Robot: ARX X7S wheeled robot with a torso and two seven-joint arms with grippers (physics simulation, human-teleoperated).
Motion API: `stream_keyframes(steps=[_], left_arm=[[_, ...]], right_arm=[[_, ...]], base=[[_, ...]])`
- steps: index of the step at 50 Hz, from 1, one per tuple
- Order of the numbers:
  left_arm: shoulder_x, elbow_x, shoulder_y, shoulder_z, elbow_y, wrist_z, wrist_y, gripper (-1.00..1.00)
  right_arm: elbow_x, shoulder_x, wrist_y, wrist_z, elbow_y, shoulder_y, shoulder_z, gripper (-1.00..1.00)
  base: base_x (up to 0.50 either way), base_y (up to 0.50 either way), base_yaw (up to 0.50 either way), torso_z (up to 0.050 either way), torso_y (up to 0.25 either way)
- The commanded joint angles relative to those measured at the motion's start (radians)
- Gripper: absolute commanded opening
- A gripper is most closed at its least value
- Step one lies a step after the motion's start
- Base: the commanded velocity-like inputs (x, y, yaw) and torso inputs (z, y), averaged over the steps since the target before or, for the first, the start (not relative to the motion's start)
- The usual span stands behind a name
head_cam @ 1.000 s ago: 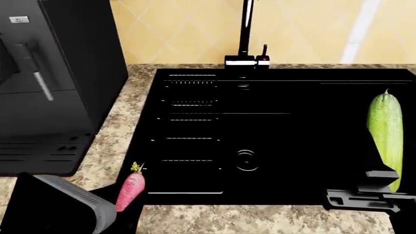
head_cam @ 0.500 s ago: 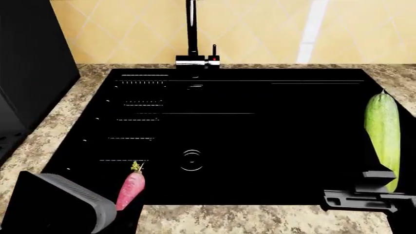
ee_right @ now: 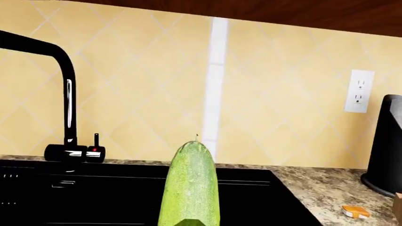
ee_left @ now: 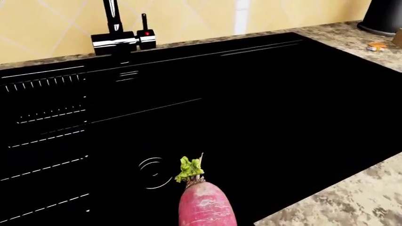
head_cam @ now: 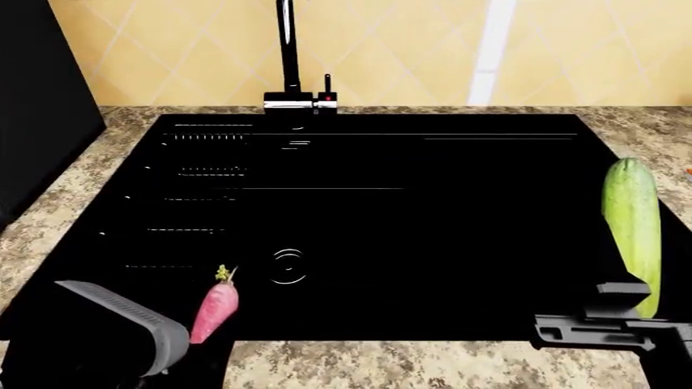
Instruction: Pick up the fruits and vegetables and place them in the sink. Turn on the sink faucet to wash them. Then turn the sink off and put them in the tray.
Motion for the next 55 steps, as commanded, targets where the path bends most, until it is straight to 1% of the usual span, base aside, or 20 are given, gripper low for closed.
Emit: stream_keyframes(steps=[1,3,4,8,11,14,19,24,28,33,37,41,45,55], left_arm=[[-0.005,-0.011,-0.044,0.030,-0.043,-0.008,0.007,-1.00],[-0.009,-0.020,-0.072,0.053,-0.067,-0.012,0.009,-1.00],[-0.014,-0.030,-0.093,0.072,-0.082,-0.017,0.012,-1.00],[-0.034,-0.078,-0.187,0.142,-0.128,-0.052,0.030,-1.00],[-0.051,-0.127,-0.274,0.201,-0.158,-0.087,0.046,-1.00],[-0.060,-0.168,-0.369,0.269,-0.194,-0.123,0.053,-1.00],[-0.071,-0.226,-0.515,0.356,-0.251,-0.177,0.059,-1.00],[-0.069,-0.293,-0.660,0.437,-0.334,-0.209,0.057,-1.00],[-0.056,-0.313,-0.763,0.489,-0.411,-0.228,0.045,-1.00],[-0.019,-0.317,-0.888,0.561,-0.526,-0.237,0.012,-1.00],[0.012,-0.309,-0.961,0.609,-0.609,-0.239,-0.015,-1.00],[0.025,-0.303,-0.997,0.632,-0.657,-0.237,-0.027,-1.00],[0.025,-0.294,-1.005,0.637,-0.671,-0.236,-0.030,-1.00],[0.016,-0.293,-1.008,0.646,-0.670,-0.241,-0.026,-1.00]], right_arm=[[0.050,-0.011,0.026,-0.016,-0.003,0.009,0.038,-1.00],[0.120,0.002,0.066,-0.060,-0.003,0.009,0.094,-1.00],[0.172,0.020,0.106,-0.094,-0.003,0.009,0.145,-1.00],[0.391,0.104,0.291,-0.223,-0.003,0.008,0.388,-1.00],[0.568,0.138,0.418,-0.294,-0.003,0.006,0.579,-1.00],[0.717,0.143,0.524,-0.307,-0.003,0.003,0.748,-1.00],[0.882,0.110,0.611,-0.303,0.026,-0.005,0.897,-1.00],[1.030,0.033,0.678,-0.323,0.101,-0.005,1.004,-1.00],[1.125,-0.028,0.741,-0.323,0.152,-0.004,1.090,-1.00],[1.223,-0.109,0.819,-0.336,0.253,-0.007,1.177,-1.00],[1.274,-0.159,0.857,-0.369,0.357,-0.022,1.206,-1.00],[1.277,-0.191,0.874,-0.376,0.407,-0.043,1.213,-1.00],[1.276,-0.201,0.878,-0.365,0.401,-0.052,1.226,-1.00],[1.267,-0.205,0.889,-0.342,0.378,-0.069,1.252,-1.00]], base=[[0.00,0.00,0.00,0.000,0.000],[0.00,0.00,0.00,0.000,0.000],[0.00,0.00,0.00,0.000,0.000],[0.00,0.00,0.00,0.000,0.000],[0.00,0.00,0.00,0.000,0.000],[0.00,0.00,0.00,0.000,0.000],[0.00,0.00,0.00,0.000,0.000],[0.00,0.00,0.00,0.000,0.000],[0.00,0.00,0.00,0.000,0.000],[0.00,0.00,0.00,0.000,0.000],[0.00,0.00,0.00,0.000,0.000],[0.00,0.00,0.00,0.000,0.000],[0.10,0.00,0.00,0.000,0.003],[0.48,-0.09,0.00,0.000,0.000]])
